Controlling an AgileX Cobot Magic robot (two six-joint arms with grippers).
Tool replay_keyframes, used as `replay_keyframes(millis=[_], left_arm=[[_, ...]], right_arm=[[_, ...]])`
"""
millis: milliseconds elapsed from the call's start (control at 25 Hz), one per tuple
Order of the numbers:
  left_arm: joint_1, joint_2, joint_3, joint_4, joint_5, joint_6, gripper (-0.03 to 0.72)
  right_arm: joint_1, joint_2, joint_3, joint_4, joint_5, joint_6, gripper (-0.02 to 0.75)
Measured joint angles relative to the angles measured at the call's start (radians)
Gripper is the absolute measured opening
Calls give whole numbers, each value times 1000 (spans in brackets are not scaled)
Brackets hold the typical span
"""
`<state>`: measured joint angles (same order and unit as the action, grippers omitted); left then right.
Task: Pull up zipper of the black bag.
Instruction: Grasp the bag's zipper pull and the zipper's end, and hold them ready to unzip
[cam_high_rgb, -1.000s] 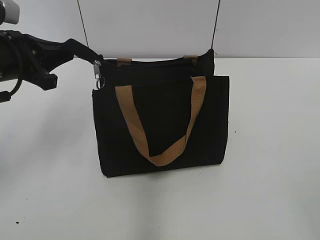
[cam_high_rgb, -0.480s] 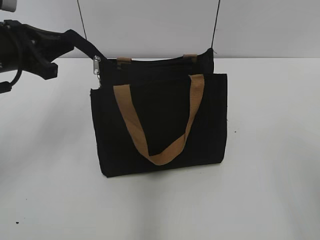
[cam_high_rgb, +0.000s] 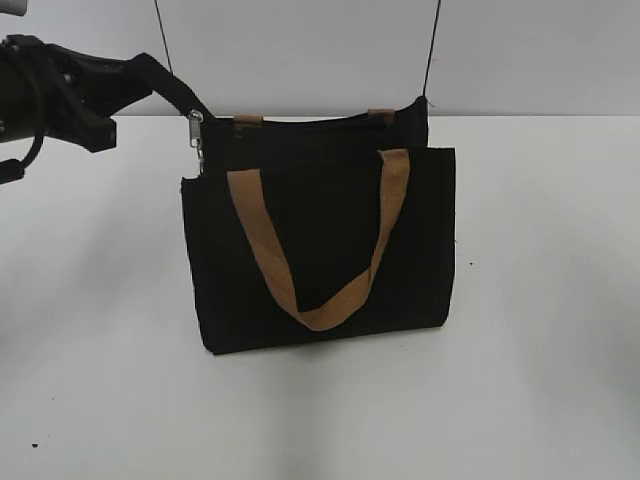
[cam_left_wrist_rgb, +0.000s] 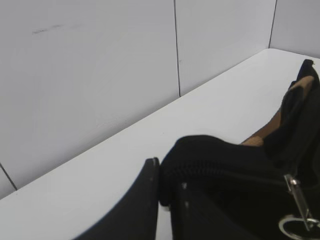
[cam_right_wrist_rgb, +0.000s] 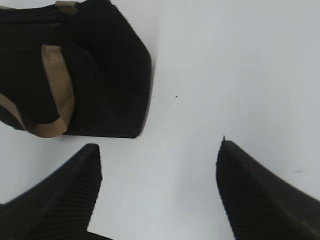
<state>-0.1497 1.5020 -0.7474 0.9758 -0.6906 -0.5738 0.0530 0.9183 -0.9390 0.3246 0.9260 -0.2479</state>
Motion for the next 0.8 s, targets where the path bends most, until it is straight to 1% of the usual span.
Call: replay_keyframes(millis=[80,160,440,520,600,680,800], left_arm=[[0,0,0,1,-3,-1,34],[0,0,0,1,-5,-2,34],[0,0,0,2,-7,-4,34],[0,0,0,2,-7,-4,34],[0,0,0,2,-9,-4,34],[0,0,0,2,-9,-4,34],[0,0,0,4,-10,-4,34]], right_arm=[[72,63,-41,-9,1,32,546],[165,133,-81,-41,1,104,546],[528,394,-257,-263,-5,369,546],[602,469,-329,-303,-12,438,542],[656,549,-399,-325,-21,492,519],[699,619,-475,-325,-28,535,476],[740,718,-576,-325,-33,582,412]])
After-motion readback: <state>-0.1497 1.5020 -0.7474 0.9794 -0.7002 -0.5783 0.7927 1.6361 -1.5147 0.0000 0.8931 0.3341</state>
